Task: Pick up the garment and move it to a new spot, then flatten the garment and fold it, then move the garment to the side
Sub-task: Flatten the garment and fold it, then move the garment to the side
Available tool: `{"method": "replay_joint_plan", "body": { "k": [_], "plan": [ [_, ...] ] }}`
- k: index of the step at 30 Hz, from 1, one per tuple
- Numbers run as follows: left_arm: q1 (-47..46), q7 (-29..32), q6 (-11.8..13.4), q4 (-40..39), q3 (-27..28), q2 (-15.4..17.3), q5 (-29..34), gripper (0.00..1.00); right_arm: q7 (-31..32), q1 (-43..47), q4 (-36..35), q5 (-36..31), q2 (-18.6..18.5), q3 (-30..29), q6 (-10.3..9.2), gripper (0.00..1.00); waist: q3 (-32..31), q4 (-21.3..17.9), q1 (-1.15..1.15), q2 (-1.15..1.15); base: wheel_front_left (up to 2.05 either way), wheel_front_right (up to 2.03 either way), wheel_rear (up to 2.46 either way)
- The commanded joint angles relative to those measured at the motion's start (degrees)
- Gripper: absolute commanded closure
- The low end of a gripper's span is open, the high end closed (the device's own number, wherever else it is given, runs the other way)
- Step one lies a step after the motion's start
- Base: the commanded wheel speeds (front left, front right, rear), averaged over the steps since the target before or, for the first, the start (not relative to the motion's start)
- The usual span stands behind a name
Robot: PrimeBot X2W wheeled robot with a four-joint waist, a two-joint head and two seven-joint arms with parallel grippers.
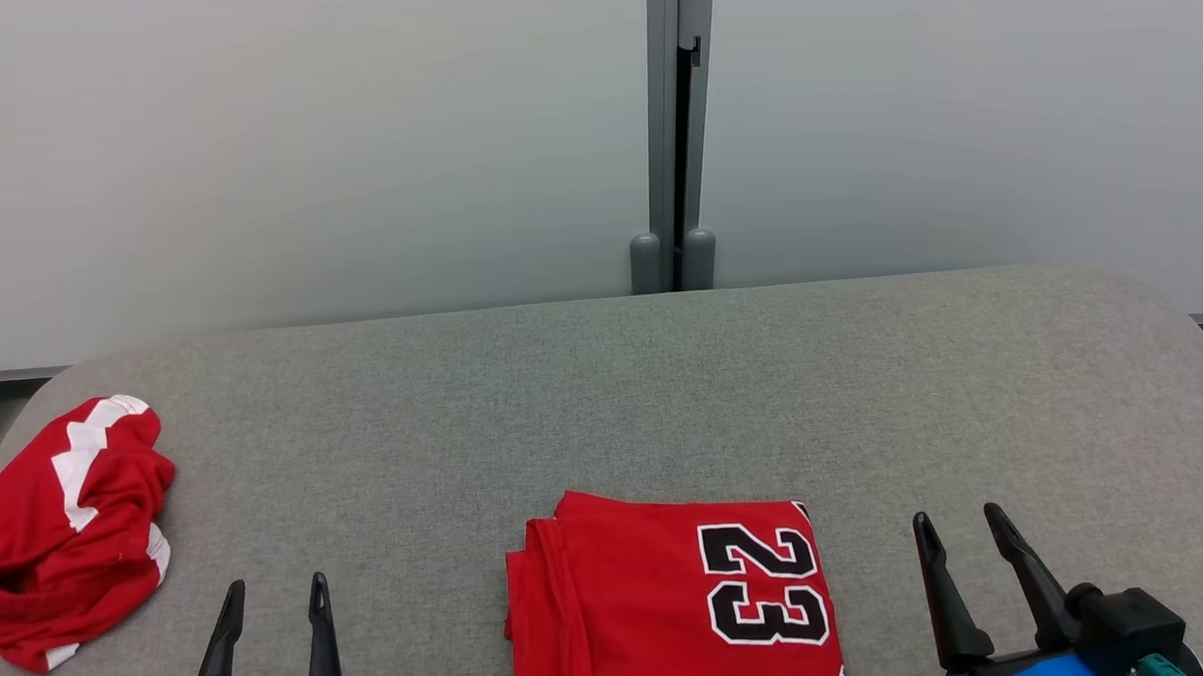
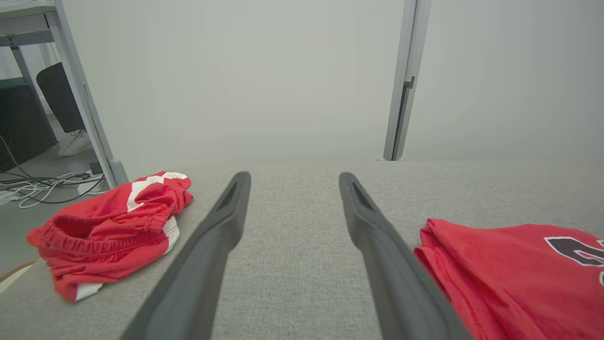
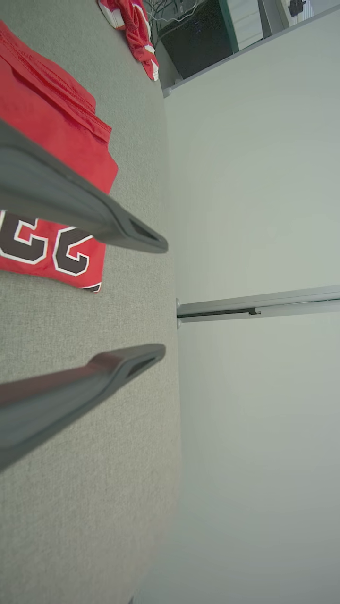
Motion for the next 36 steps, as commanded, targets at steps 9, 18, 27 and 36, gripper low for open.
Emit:
{"method": "replay_joint_plan", "body": {
  "k": [9,18,27,36],
  "plan": [
    [0.2,-0.3,0.0,1.6,-0.3,0.4,-0.3,0.0,2.9,2.4,-1.6,-1.3,0.4,-0.5,0.01,0.0,-0.5,0.6,0.0,0.01,0.0,0.0,0.0],
    [0.3,-0.3,0.5,2.7,-0.5,0.4,-0.6,0.0,4.3,3.1,-1.2,-0.6,0.5,-0.5,0.01,0.0,-0.8,0.7,0.0,0.01,0.0,0.0,0.0],
    [0.1,-0.3,0.6,3.4,-0.7,0.7,-0.9,0.0,4.7,3.2,-0.8,-0.7,0.5,-0.4,0.01,0.0,-0.8,0.7,0.0,0.01,0.0,0.0,0.0],
    [0.2,-0.3,0.8,3.8,-0.9,0.8,-1.2,0.0,5.3,3.0,0.1,-0.5,0.5,-0.6,0.01,0.0,-0.8,0.8,0.0,0.01,0.0,0.0,0.0]
  ]
}}
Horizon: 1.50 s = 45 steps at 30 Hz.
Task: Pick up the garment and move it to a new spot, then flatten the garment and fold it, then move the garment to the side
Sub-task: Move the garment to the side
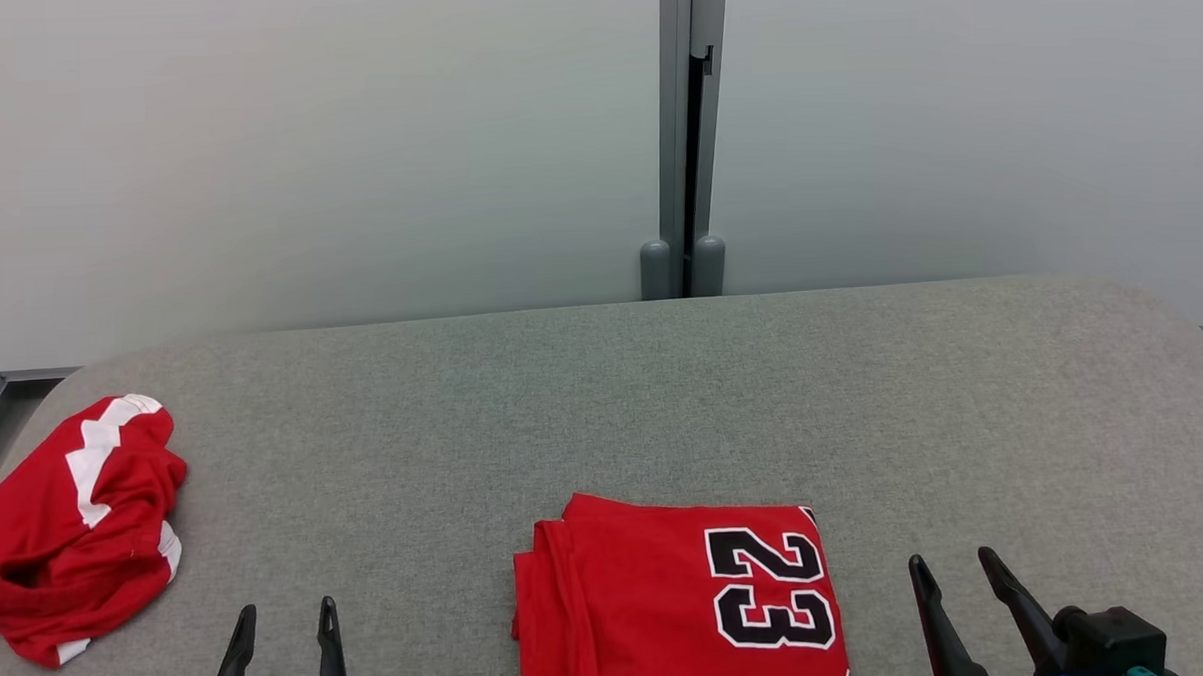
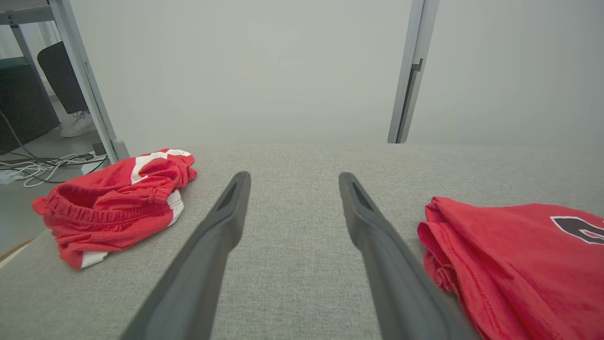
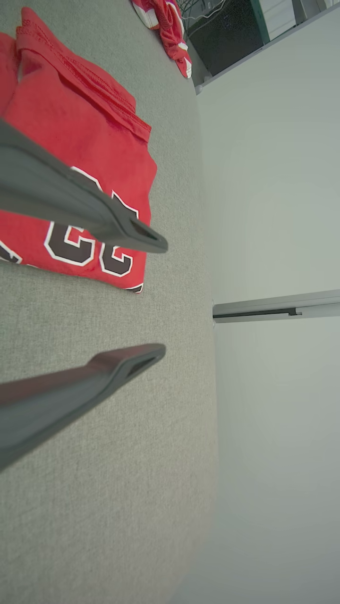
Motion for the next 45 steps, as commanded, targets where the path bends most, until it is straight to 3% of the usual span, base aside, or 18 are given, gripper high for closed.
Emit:
{"method": "replay_joint_plan", "body": {
  "k": [1,16,23,34,45],
  "plan": [
    [0.1,-0.3,0.2,0.1,0.0,0.3,0.0,0.0,0.0,0.2,0.2,0.3,0.0,-0.2,0.01,0.0,0.0,0.1,0.0,0.0,0.0,0.0,0.0],
    [-0.5,-0.3,0.5,0.1,-0.7,0.1,-0.4,0.0,3.1,-9.9,4.5,-1.7,0.0,4.2,0.01,0.0,0.5,1.3,0.0,0.0,0.0,0.0,0.0],
    [-1.4,-0.3,0.2,0.2,-1.4,0.1,-0.3,0.0,4.1,-14.6,14.3,-2.0,0.0,4.6,0.01,0.0,1.6,3.2,0.0,0.0,0.0,0.0,0.0],
    [-2.0,-0.3,0.2,0.4,-2.0,0.4,-0.2,0.0,0.0,-18.5,31.3,-0.3,0.0,4.7,0.01,0.0,3.8,5.3,0.0,0.0,0.0,0.0,0.0],
    [-2.8,-0.3,0.1,0.8,-2.5,0.6,-0.3,0.0,-2.9,-22.1,42.4,5.1,0.0,8.5,0.01,0.0,5.0,5.7,0.0,0.0,0.0,0.0,0.0]
  ]
}}
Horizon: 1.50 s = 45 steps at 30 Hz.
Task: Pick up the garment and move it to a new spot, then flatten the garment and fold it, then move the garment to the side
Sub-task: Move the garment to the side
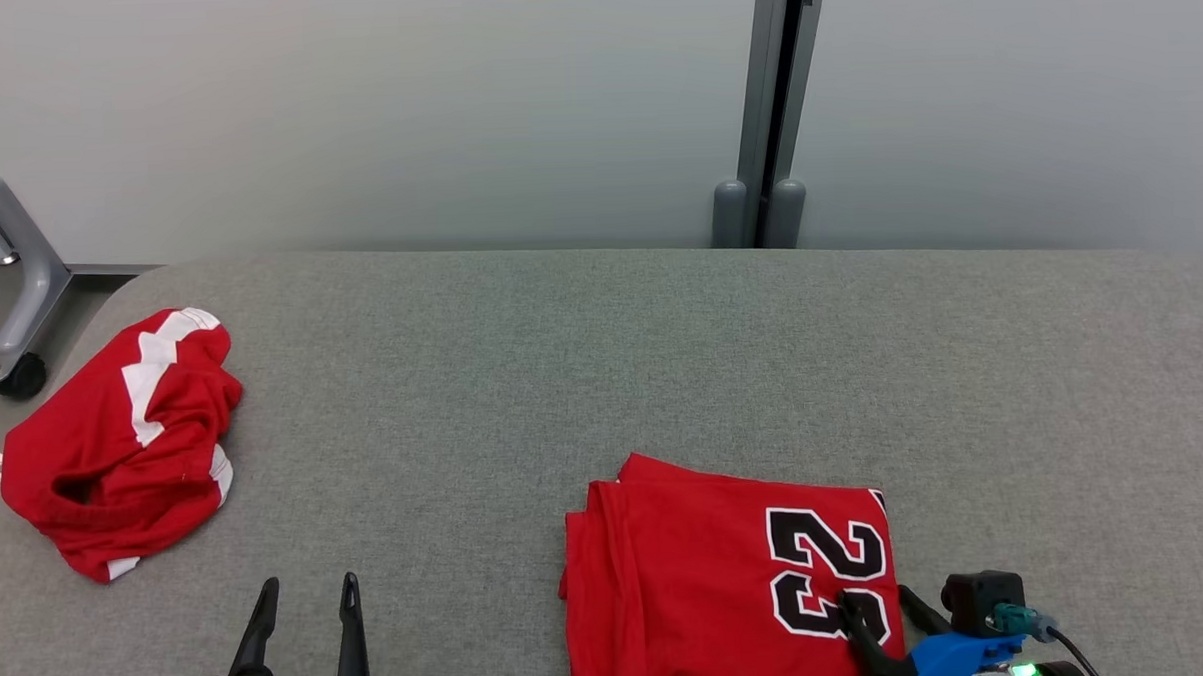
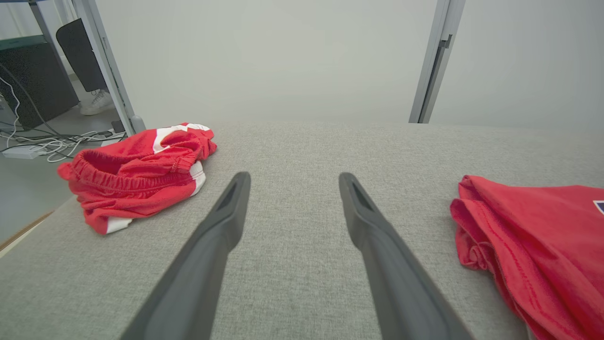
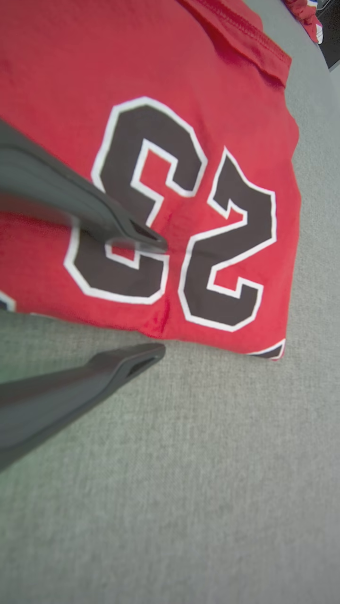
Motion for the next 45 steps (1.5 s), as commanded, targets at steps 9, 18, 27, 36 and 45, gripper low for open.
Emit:
{"method": "replay_joint_plan", "body": {
  "k": [9,18,27,36,45],
  "plan": [
    [-1.5,-0.3,0.0,0.6,-0.5,0.2,-0.4,0.0,-0.4,-2.7,5.7,8.5,0.1,6.4,0.02,0.0,0.7,0.7,-0.01,-0.01,0.0,0.0,0.0],
    [-1.5,-0.3,0.4,0.2,-0.3,0.0,-0.8,0.0,-2.6,-6.5,7.0,11.7,-1.0,9.0,0.01,1.0,1.5,0.0,-0.01,-0.01,0.0,0.0,0.0],
    [-2.5,-0.3,0.6,-2.1,-0.4,-0.2,-0.8,0.0,-3.0,-9.4,2.7,9.6,-6.6,7.7,0.01,1.0,4.0,-3.4,-0.01,-0.01,0.0,0.0,0.0],
    [-5.9,-0.3,0.6,-5.6,-0.9,-0.4,-0.2,0.0,-3.0,-14.2,-0.5,7.4,-11.7,4.3,0.0,1.0,10.1,-8.7,-0.01,-0.01,0.0,0.0,0.0],
    [-9.7,-0.3,0.5,-8.6,-1.5,-0.1,1.1,0.0,-3.0,-17.1,-2.8,6.4,-15.5,-0.3,0.01,1.0,15.3,-13.7,-0.01,-0.01,0.0,0.0,0.0]
  ]
}}
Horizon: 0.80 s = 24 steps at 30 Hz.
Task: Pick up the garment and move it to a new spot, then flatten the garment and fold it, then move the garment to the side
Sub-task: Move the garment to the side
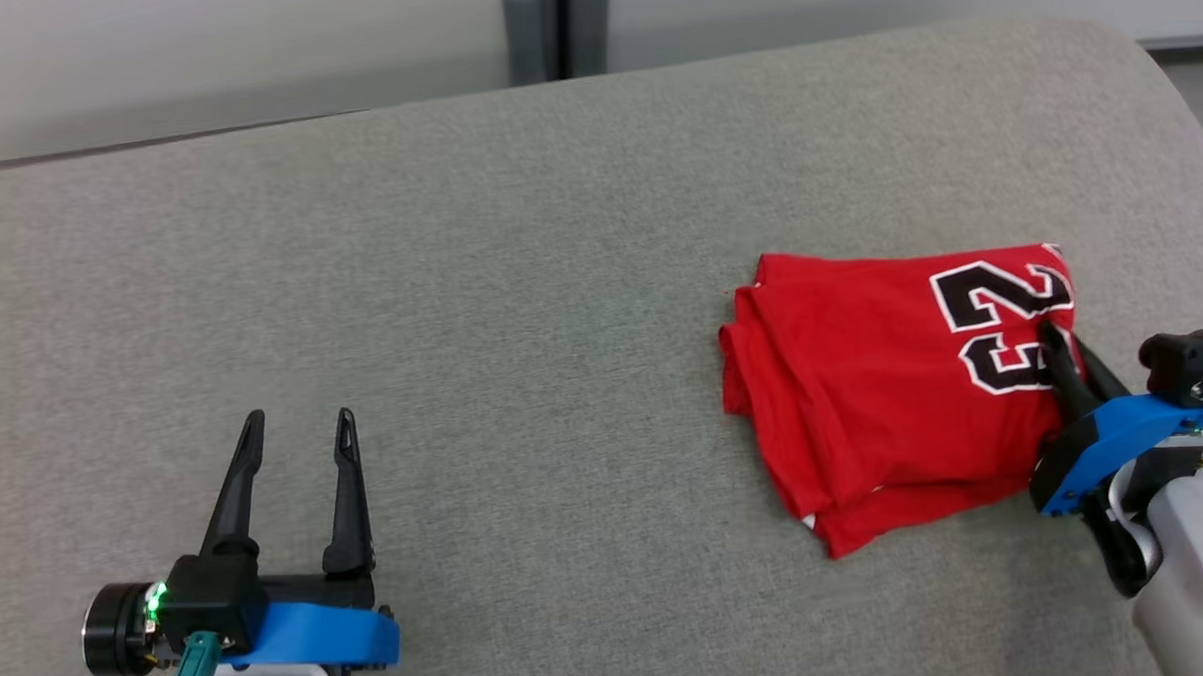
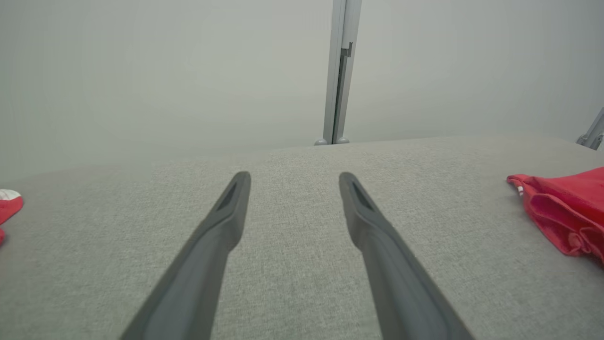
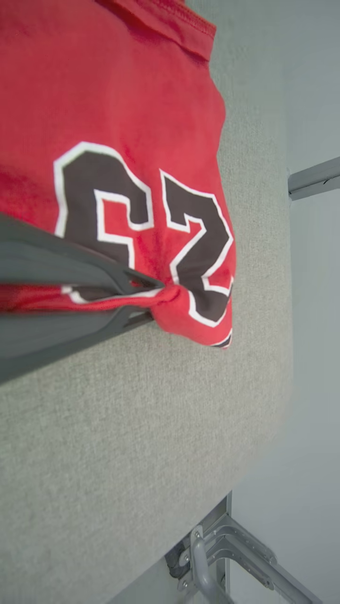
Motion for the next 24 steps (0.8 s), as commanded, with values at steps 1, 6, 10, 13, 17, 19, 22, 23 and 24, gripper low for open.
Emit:
{"method": "replay_joint_plan", "body": {
  "k": [1,6,10,13,17,19,22,23,24],
  "plan": [
    [-1.2,-0.3,0.1,-0.6,0.0,0.3,0.4,0.0,-0.2,-1.0,-0.6,-0.3,-0.7,-1.0,0.01,1.0,0.7,-0.6,-0.01,-0.01,0.0,0.0,0.0],
    [-2.7,-0.3,0.0,-1.5,-0.2,0.7,0.8,0.0,-0.2,-1.7,-2.0,-1.7,-0.8,-2.5,0.01,1.0,2.8,-2.0,-0.01,-0.01,0.0,0.0,0.0],
    [-3.6,-0.3,-0.2,-1.8,-0.3,0.8,0.8,0.0,-0.2,-3.3,-3.5,-3.7,-0.8,-1.4,0.01,1.0,3.6,-2.2,-0.01,-0.01,0.0,0.0,0.0],
    [-4.0,-0.3,-0.4,-2.0,-0.3,1.0,0.8,0.0,-0.2,-6.1,-4.4,-5.1,-0.9,0.2,0.01,1.0,4.2,-1.8,-0.01,-0.01,0.0,0.0,0.0],
    [-4.8,-0.3,-0.4,-2.7,-0.6,1.0,0.9,0.0,-0.2,-11.2,-3.9,-6.4,-1.7,2.7,0.01,1.0,5.5,-1.0,-0.01,-0.01,0.0,0.0,0.0],
    [-5.1,-0.3,-0.4,-3.1,-0.7,1.1,1.1,0.0,0.0,-14.3,-3.1,-6.7,-2.6,3.8,0.0,1.0,6.7,-0.6,-0.01,-0.01,0.0,0.0,0.0],
    [-6.0,-0.3,-0.5,-3.9,-0.7,1.2,1.3,0.0,0.3,-18.5,-1.0,-6.4,-4.2,4.6,0.0,1.0,8.5,0.1,-0.01,-0.01,0.0,0.0,0.0],
    [-6.3,-0.3,-0.5,-4.2,-0.8,1.3,1.4,0.0,0.5,-19.8,-0.2,-6.4,-5.0,4.7,0.0,1.0,9.2,0.3,-0.01,-0.01,0.0,0.0,0.0],
    [-6.6,-0.3,-0.5,-4.4,-0.9,1.4,1.5,0.0,0.6,-21.1,0.7,-6.5,-5.8,4.8,0.0,1.0,9.8,0.6,-0.01,-0.01,0.0,0.0,0.0]
  ]
}}
